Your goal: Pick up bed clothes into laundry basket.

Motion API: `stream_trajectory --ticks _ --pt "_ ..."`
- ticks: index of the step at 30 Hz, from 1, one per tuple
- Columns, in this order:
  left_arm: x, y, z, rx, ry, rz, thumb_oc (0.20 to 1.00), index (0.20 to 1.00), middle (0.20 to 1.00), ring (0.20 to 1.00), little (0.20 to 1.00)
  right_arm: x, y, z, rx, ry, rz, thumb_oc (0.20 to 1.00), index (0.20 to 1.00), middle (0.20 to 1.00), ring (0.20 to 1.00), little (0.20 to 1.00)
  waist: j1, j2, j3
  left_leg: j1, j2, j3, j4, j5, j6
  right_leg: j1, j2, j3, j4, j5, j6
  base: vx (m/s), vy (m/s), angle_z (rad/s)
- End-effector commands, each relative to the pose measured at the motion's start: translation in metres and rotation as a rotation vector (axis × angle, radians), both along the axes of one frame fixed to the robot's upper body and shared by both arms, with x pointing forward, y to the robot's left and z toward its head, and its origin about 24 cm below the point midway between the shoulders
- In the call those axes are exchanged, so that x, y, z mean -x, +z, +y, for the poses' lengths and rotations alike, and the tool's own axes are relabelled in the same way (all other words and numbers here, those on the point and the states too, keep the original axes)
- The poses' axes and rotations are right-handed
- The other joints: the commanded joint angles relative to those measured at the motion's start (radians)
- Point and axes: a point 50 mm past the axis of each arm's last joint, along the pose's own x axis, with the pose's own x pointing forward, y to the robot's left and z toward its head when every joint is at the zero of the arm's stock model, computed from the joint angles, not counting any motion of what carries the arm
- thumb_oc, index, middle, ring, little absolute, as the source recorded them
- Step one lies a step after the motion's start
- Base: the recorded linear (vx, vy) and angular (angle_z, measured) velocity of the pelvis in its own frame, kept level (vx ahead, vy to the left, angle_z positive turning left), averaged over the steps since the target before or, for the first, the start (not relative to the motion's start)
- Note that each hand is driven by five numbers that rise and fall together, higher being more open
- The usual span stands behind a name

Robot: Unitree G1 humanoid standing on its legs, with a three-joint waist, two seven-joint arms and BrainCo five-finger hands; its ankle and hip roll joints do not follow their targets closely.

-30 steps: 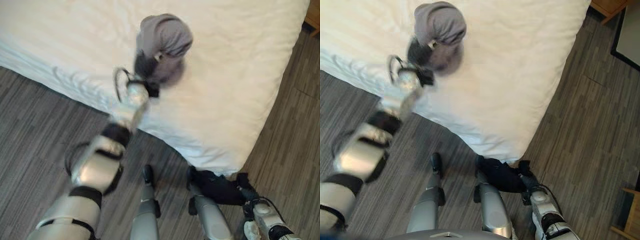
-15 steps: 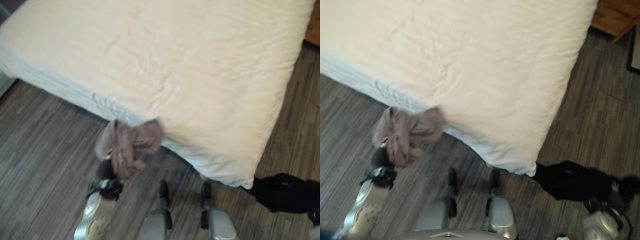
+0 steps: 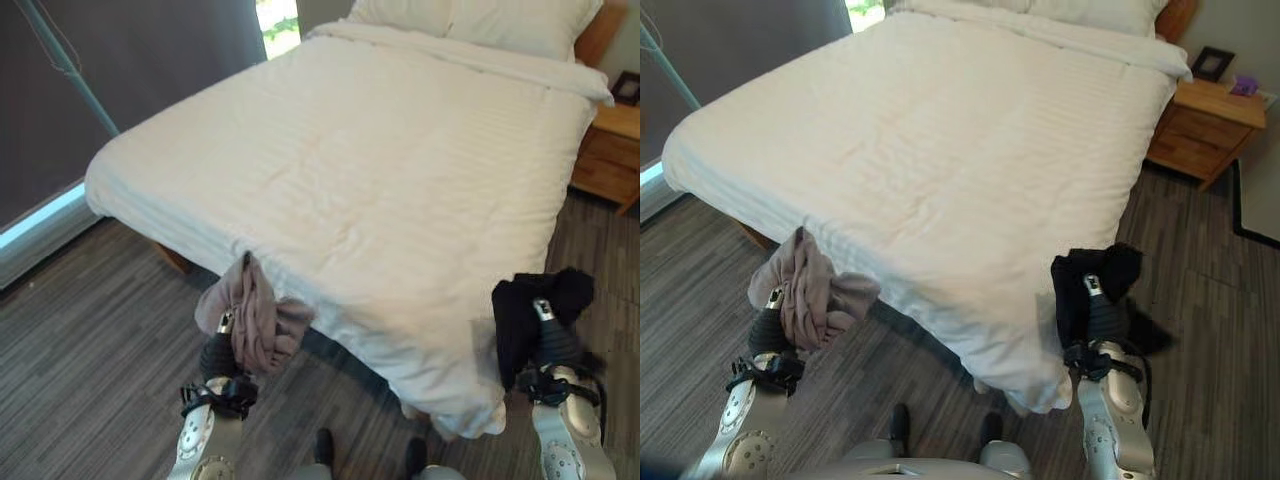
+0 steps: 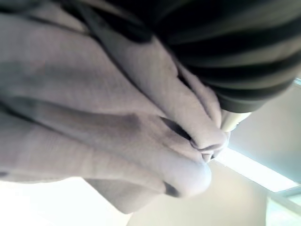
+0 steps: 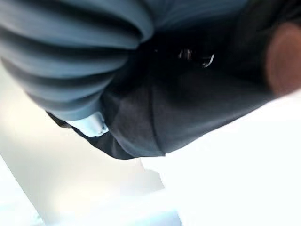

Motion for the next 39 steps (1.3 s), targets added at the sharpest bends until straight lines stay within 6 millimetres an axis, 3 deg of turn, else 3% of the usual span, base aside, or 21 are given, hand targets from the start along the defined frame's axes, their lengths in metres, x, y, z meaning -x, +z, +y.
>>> stream_trajectory --ticks 1,7,18,19,26,31,33,34,36,37,38,39 --pt "-0.013 0.04 0.004 -0.105 -0.009 -0.209 0.2 0.2 0.2 0.2 0.2 -0.01 0.037 0.01 0.032 0.094 -0.197 0.2 0.2 0.2 0.2 0.2 0.025 -0.045 -0.028 0.098 -0.065 0.009 0.012 -0.086 0.048 0.01 -0.028 0.025 0.043 -0.023 -0.011 0.03 -0.009 0.17" --pt "-0.015 0.036 -0.002 -0.127 -0.043 -0.187 0.2 0.2 0.2 0.2 0.2 -0.014 0.035 0.021 -0.028 0.141 -0.2 0.2 0.2 0.2 0.2 0.2 0.034 -0.048 -0.026 0.118 -0.064 0.013 0.012 -0.094 0.054 0.023 -0.027 0.029 0.048 -0.028 -0.012 0.0 -0.002 0.03" --pt "-0.009 0.033 -0.002 -0.157 -0.068 -0.177 0.2 0.2 0.2 0.2 0.2 -0.011 0.034 0.015 0.027 0.147 -0.182 0.2 0.2 0.2 0.2 0.2 0.036 -0.053 -0.025 0.128 -0.058 0.012 0.012 -0.101 0.054 0.036 -0.026 0.028 0.049 -0.035 -0.013 0.0 -0.001 -0.01" --pt "0.001 0.003 0.037 -0.3 0.151 0.019 0.2 0.2 0.2 0.2 0.2 -0.036 0.018 0.012 0.092 0.257 -0.062 0.2 0.2 0.2 0.2 0.2 0.02 -0.062 -0.041 0.162 -0.019 0.047 0.021 -0.14 0.039 -0.003 -0.067 0.034 0.088 -0.016 0.008 0.0 0.0 0.0" --pt "0.012 -0.001 0.051 -0.325 0.24 0.059 0.2 0.2 0.2 0.2 0.2 -0.032 0.02 0.002 0.117 0.205 -0.064 0.2 0.2 0.2 0.2 0.2 0.025 -0.064 -0.046 0.161 -0.016 0.046 0.015 -0.138 0.035 0.01 -0.058 0.033 0.061 -0.017 0.009 0.01 -0.009 -0.07" --pt "0.011 0.008 0.065 -0.335 0.315 0.032 0.2 0.2 0.2 0.2 0.2 -0.028 0.028 -0.023 0.226 0.106 -0.067 0.2 0.2 0.2 0.2 0.2 0.014 -0.068 -0.033 0.145 -0.006 0.047 0.037 -0.142 0.03 -0.006 -0.054 0.056 0.068 -0.023 0.005 -0.01 -0.01 0.0" --pt "0.005 0.019 0.071 -0.387 0.332 -0.006 0.2 0.2 0.2 0.2 0.2 -0.028 0.033 -0.039 0.271 0.041 -0.07 0.2 0.2 0.2 0.2 0.2 0.001 -0.074 -0.01 0.105 -0.002 0.061 0.138 -0.17 0.028 -0.02 -0.06 0.08 0.082 -0.02 0.0 -0.09 0.007 -0.07" --pt "0.001 0.027 0.074 -0.412 0.353 -0.037 0.2 0.2 0.2 0.2 0.2 -0.029 0.038 -0.046 0.287 0.004 -0.081 0.2 0.2 0.2 0.2 0.2 -0.002 -0.078 0.009 0.082 -0.01 0.037 0.193 -0.196 0.027 -0.038 -0.059 0.103 0.095 -0.018 -0.003 -0.12 0.042 -0.2" --pt "0.001 0.038 0.08 -0.427 0.417 -0.086 0.2 0.2 0.2 0.2 0.2 -0.035 0.044 -0.047 0.298 -0.012 -0.107 0.2 0.2 0.2 0.2 0.2 0.005 -0.082 0.029 0.068 -0.054 -0.106 0.228 -0.219 0.023 -0.091 -0.043 0.203 0.113 0.014 -0.002 -0.14 0.096 -0.7" --pt "0.005 0.047 0.09 -0.44 0.503 -0.121 0.2 0.2 0.2 0.2 0.2 -0.038 0.044 -0.045 0.278 -0.009 -0.121 0.2 0.2 0.2 0.2 0.2 0.006 -0.09 0.034 0.077 -0.112 -0.258 0.27 -0.248 0.035 -0.147 -0.008 0.331 0.131 0.057 0.018 -0.1 0.099 -1.42" --pt "0.005 0.047 0.091 -0.441 0.504 -0.121 0.2 0.2 0.2 0.2 0.2 -0.038 0.044 -0.045 0.277 -0.008 -0.121 0.2 0.2 0.2 0.2 0.2 0.01 -0.088 0.03 0.079 -0.109 -0.253 0.27 -0.256 0.037 -0.148 -0.005 0.334 0.13 0.051 0.019 -0.09 0.127 -2.15" --pt "0.004 0.053 0.096 -0.461 0.528 -0.138 0.2 0.2 0.2 0.2 0.2 -0.038 0.045 -0.045 0.266 -0.011 -0.128 0.2 0.2 0.2 0.2 0.2 0.005 -0.094 0.034 0.089 -0.133 -0.31 0.271 -0.268 0.05 -0.179 0.01 0.391 0.124 0.097 0.033 -0.13 0.128 -2.45"
